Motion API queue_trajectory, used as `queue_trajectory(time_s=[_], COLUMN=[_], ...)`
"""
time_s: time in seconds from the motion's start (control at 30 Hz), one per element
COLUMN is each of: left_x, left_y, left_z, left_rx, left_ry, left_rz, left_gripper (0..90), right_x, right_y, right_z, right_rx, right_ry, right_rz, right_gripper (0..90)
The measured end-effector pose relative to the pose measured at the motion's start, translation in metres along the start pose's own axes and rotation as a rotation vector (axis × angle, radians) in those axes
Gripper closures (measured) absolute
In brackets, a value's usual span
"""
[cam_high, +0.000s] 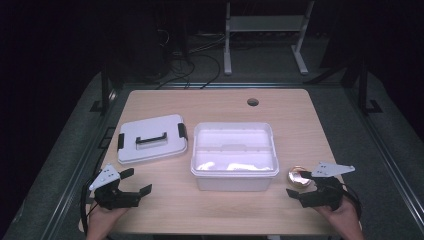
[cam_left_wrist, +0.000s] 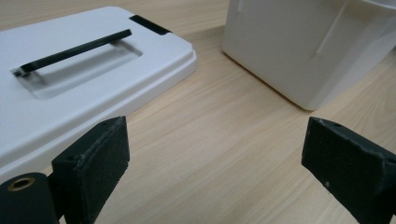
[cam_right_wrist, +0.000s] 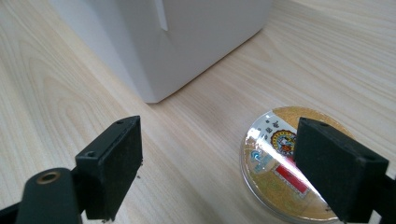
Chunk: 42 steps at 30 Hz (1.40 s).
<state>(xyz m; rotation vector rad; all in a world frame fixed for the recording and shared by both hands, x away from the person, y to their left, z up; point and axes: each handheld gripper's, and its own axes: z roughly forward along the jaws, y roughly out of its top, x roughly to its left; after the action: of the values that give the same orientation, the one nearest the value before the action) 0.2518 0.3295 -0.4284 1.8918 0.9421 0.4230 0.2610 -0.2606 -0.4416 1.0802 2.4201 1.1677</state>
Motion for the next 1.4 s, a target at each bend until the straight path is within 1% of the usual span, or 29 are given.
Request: queue_trajectory(time_s=[0.07,0.13,0.17,0.2,0.23,0.27,0.3,0.43,0.47,0.5,0.53,0.6,0.7,0.73,0.77,0.8,0.83,0.87,0.9,0.93,0.97,1.03,1.07,1.1,1.13,1.17,1.2,1.33,1.4], left_x=[-0.003,-0.006,-0.006,-0.011,-0.013,-0.016,-0.016,-0.021,-0.023,-0.023,-0.026,-0.028,-0.032,-0.032,-0.035,-0.036,-0.036,-0.039,-0.039,-0.043,-0.043,-0.049,-0.049,-0.051,-0.055,-0.055,-0.059,-0.064,-0.067], left_y=[0.003,0.008,0.008,0.015,0.02,0.024,0.024,0.043,0.055,0.055,0.068,0.081,0.099,0.099,0.11,0.116,0.116,0.125,0.125,0.135,0.135,0.147,0.147,0.152,0.158,0.158,0.165,0.178,0.183], left_z=[0.001,0.0,0.0,-0.001,-0.003,-0.005,-0.005,-0.011,-0.013,-0.013,-0.013,-0.011,-0.007,-0.007,-0.003,-0.001,-0.001,0.002,0.002,0.006,0.006,0.013,0.013,0.016,0.021,0.021,0.026,0.039,0.047], left_rx=[0.004,0.007,0.007,0.016,0.014,0.004,0.004,0.014,0.031,0.031,0.045,0.053,0.075,0.075,0.095,0.102,0.102,0.115,0.115,0.139,0.139,0.167,0.167,0.177,0.19,0.19,0.213,0.249,0.27], left_ry=[-0.011,-0.018,-0.018,-0.007,-0.009,-0.016,-0.016,-0.073,-0.113,-0.113,-0.139,-0.147,-0.183,-0.183,-0.217,-0.228,-0.228,-0.243,-0.243,-0.248,-0.248,-0.27,-0.27,-0.276,-0.291,-0.291,-0.308,-0.345,-0.358], left_rz=[0.013,0.037,0.037,0.078,0.098,0.112,0.112,0.178,0.219,0.219,0.258,0.277,0.312,0.312,0.343,0.354,0.354,0.371,0.371,0.395,0.395,0.424,0.424,0.431,0.45,0.45,0.466,0.47,0.484], left_gripper=[7.1,7.1,7.2,7.1,7.1,7.1,7.1,9.3,11.1,11.0,11.1,11.1,12.2,12.7,13.9,14.2,14.2,14.2,14.2,14.3,14.4,14.5,14.5,15.5,16.3,16.3,16.3,16.2,15.6], right_x=[-0.001,-0.002,-0.002,-0.002,-0.002,-0.002,-0.002,-0.003,-0.003,-0.003,-0.002,-0.001,0.0,0.001,0.001,0.001,0.001,0.001,0.001,0.002,0.002,0.004,0.004,0.005,0.005,0.005,0.005,0.004,0.003], right_y=[0.0,0.0,0.0,0.0,0.0,0.001,0.001,0.001,0.002,0.002,0.003,0.003,0.003,0.003,0.004,0.004,0.004,0.004,0.005,0.005,0.005,0.005,0.005,0.005,0.005,0.005,0.006,0.007,0.007], right_z=[-0.001,-0.002,-0.003,-0.003,-0.004,-0.004,-0.004,-0.005,-0.005,-0.005,-0.006,-0.007,-0.009,-0.009,-0.009,-0.008,-0.008,-0.007,-0.006,-0.006,-0.006,-0.005,-0.006,-0.006,-0.007,-0.007,-0.008,-0.006,-0.006], right_rx=[-0.002,-0.006,-0.011,-0.01,-0.01,-0.011,-0.011,0.004,0.006,0.006,0.006,0.007,0.003,0.005,0.008,0.013,0.013,0.025,0.031,0.036,0.036,0.043,0.044,0.043,0.042,0.042,0.039,0.046,0.052], right_ry=[0.003,0.004,0.006,0.008,0.009,0.012,0.012,0.017,0.016,0.016,0.009,0.008,0.022,0.02,0.021,0.022,0.022,0.017,0.017,0.015,0.015,0.02,0.021,0.02,0.02,0.02,0.022,0.012,0.013], right_rz=[0.001,0.004,0.004,0.002,-0.001,-0.002,-0.002,-0.01,-0.013,-0.013,-0.019,-0.025,-0.031,-0.035,-0.04,-0.041,-0.041,-0.043,-0.047,-0.051,-0.051,-0.061,-0.062,-0.064,-0.065,-0.065,-0.06,-0.066,-0.06], right_gripper=[15.3,15.3,15.3,15.3,15.3,15.3,15.3,15.3,15.3,15.3,15.3,15.3,15.2,15.2,15.2,15.2,15.2,15.2,15.2,15.2,15.2,15.2,15.2,15.2,15.2,15.2,15.2,15.3,15.2])
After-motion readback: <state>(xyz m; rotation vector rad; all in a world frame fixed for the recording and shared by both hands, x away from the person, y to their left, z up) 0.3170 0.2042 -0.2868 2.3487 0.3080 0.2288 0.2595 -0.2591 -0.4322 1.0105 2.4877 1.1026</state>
